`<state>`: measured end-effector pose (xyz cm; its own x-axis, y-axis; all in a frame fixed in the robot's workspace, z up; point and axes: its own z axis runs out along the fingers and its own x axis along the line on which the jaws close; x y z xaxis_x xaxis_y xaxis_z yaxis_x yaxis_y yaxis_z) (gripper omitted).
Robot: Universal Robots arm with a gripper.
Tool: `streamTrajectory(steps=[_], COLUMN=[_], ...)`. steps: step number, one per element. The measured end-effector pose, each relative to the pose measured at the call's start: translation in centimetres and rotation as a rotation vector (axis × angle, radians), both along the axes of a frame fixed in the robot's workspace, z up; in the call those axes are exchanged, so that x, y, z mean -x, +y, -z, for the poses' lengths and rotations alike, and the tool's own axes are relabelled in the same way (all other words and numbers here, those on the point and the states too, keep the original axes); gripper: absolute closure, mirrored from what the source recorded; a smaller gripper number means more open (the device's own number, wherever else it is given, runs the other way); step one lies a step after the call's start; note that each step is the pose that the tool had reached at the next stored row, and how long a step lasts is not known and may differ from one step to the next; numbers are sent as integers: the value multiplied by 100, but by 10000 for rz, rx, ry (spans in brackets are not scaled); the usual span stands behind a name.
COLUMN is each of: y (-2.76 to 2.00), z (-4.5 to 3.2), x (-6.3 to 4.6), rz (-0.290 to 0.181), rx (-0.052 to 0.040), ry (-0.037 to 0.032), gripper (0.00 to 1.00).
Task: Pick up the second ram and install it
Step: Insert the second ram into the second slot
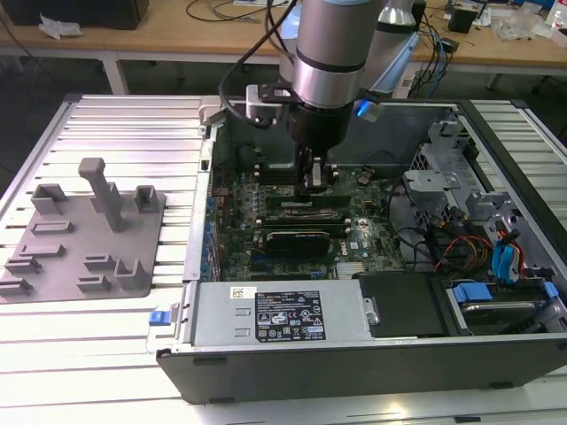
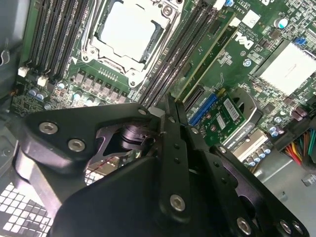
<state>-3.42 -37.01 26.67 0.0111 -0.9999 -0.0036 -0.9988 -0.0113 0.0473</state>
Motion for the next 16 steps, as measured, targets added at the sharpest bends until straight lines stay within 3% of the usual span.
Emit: streamTrajectory(steps=[13, 16], y=[-15, -15], z=[162, 175], x=[25, 25], rz=[0, 0], rx=[1, -55], ry=[0, -1], gripper=[91, 91])
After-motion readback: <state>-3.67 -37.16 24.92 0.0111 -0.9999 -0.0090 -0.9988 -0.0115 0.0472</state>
